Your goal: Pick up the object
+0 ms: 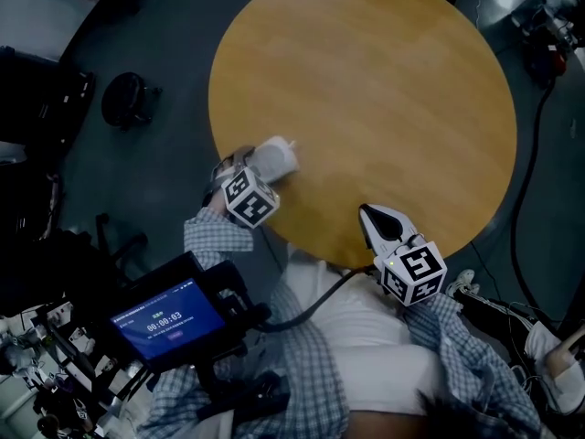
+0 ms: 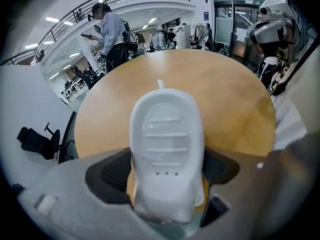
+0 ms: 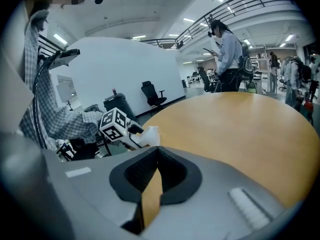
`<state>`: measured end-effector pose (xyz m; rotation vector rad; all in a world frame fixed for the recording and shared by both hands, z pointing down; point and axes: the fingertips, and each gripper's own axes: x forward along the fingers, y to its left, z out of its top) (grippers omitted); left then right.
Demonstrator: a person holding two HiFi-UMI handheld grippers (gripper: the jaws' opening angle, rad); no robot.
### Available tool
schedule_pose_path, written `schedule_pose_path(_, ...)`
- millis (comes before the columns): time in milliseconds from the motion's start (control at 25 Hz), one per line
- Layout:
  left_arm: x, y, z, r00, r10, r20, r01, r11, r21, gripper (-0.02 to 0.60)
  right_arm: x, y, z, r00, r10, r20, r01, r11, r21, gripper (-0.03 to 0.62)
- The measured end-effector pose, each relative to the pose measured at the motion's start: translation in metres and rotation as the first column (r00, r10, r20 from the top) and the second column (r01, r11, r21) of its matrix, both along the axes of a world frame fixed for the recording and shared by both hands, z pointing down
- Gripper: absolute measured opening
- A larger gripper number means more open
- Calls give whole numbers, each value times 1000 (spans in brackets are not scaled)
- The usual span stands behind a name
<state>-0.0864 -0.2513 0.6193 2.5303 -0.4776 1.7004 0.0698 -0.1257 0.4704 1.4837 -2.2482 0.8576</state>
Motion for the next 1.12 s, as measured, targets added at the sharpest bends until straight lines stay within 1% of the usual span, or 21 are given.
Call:
schedule_pose_path(160, -1, 1, 1, 999, 12, -48, -15, 998, -60, 434, 1, -5, 2, 1000, 7, 7, -7, 1000, -14, 6)
schedule_pose_path(320, 1, 4, 1, 996, 13, -84, -18, 998, -62, 437, 1, -11, 2, 1000, 2, 10, -2, 1000, -5, 6)
schedule_pose_path(400, 0, 5, 2, 996, 8, -90, -14, 998, -64, 436, -1, -13, 2, 1000, -4, 11, 4, 1000, -1, 6)
schedule_pose_path(520, 0, 3, 2, 993, -44, -114, 32, 994, -101, 436, -4, -15, 2, 1000, -6, 12, 6, 1000, 5, 6)
schedule_pose_path(640, 6, 7, -5, 979, -112, -170, 88, 986, -143, 436, -2, -18, 1, 1000, -6, 11, 6, 1000, 17, 6)
schedule_pose_path(760, 13, 20, -20, 962, -150, -229, 117, 981, -154, 436, 2, -19, -2, 1000, -8, 14, 8, 999, 37, 6)
schedule_pose_path(800, 15, 22, -26, 952, -171, -255, 134, 979, -156, 436, 2, -21, -3, 1000, -10, 15, 9, 999, 45, 6)
schedule_pose_path(840, 16, 24, -32, 937, -197, -289, 155, 974, -164, 436, 1, -23, -3, 1000, -12, 17, 11, 999, 53, 6)
schedule_pose_path(880, 20, 27, -41, 915, -229, -332, 178, 968, -178, 436, 1, -25, -5, 1000, -14, 17, 13, 998, 62, 6)
schedule_pose_path(920, 25, 32, -53, 885, -266, -383, 201, 959, -201, 436, 0, -26, -8, 1000, -16, 18, 15, 997, 72, 6)
schedule_pose_path(960, 31, 38, -67, 848, -302, -435, 219, 948, -230, 436, 0, -26, -12, 1000, -17, 18, 16, 996, 83, 6)
schedule_pose_path(1040, 40, 50, -89, 779, -355, -516, 238, 930, -281, 436, -1, -25, -19, 1000, -19, 19, 17, 994, 104, 6)
schedule_pose_path(1120, 49, 60, -104, 725, -380, -574, 239, 921, -308, 436, -2, -28, -23, 1000, -22, 20, 19, 992, 124, 6)
